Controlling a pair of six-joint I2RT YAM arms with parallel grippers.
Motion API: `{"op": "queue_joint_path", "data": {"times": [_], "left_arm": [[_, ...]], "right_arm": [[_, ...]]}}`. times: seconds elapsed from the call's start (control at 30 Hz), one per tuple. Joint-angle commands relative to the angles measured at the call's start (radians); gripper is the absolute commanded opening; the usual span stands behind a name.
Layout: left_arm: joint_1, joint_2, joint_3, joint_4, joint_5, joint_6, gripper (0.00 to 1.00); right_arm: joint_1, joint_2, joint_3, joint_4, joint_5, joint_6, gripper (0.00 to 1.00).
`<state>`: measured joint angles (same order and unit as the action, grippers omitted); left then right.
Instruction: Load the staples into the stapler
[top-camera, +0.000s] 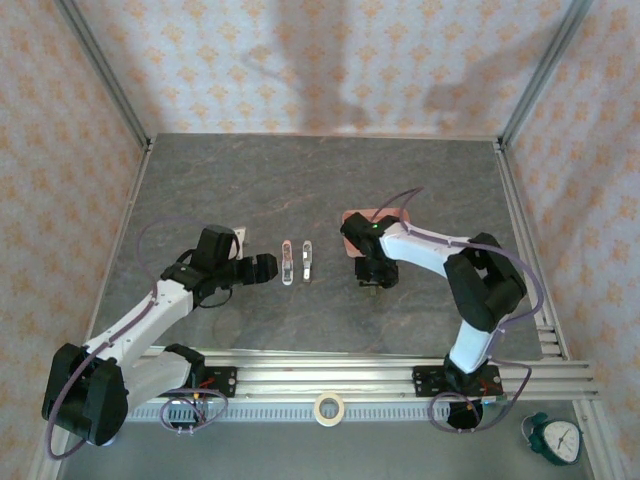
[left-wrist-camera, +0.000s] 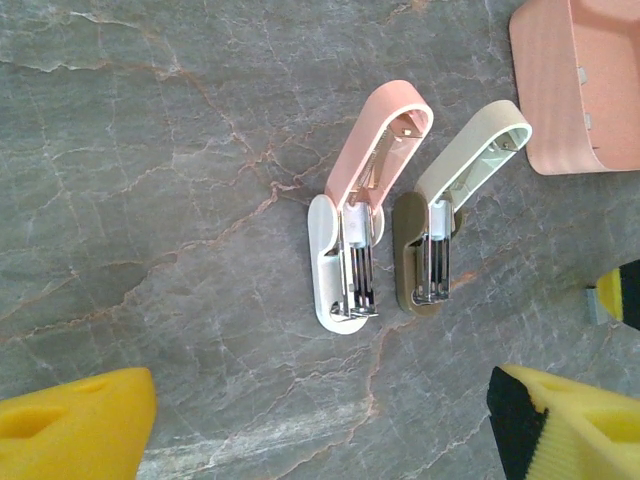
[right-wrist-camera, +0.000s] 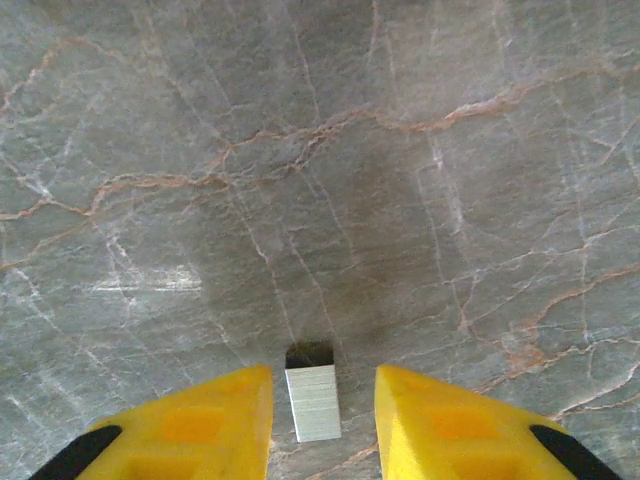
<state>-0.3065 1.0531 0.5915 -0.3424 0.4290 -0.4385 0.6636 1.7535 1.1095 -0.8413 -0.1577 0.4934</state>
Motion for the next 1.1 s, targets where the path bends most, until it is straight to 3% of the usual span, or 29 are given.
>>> {"op": "queue_joint_path", "data": {"times": [0.0,0.8,1.07], "left_arm": [[0.007,-0.019,-0.01,0.029,0.013,-0.017,0.87],[0.007,0.031,0.005,0.066,0.04,-0.022,0.86],[0.007,0.04,0.02,0.074,0.034,-0.04,0.86]], "right_arm": [[-0.008,0.01,0.013,-0.015,0.005,-0.01,0.32],[-0.024,0.061,-0.03,0.042,-0.026,-0.017,0.21],[-0.011,-0.03,-0.037,0.038,0.052,0.027,0.19]]}}
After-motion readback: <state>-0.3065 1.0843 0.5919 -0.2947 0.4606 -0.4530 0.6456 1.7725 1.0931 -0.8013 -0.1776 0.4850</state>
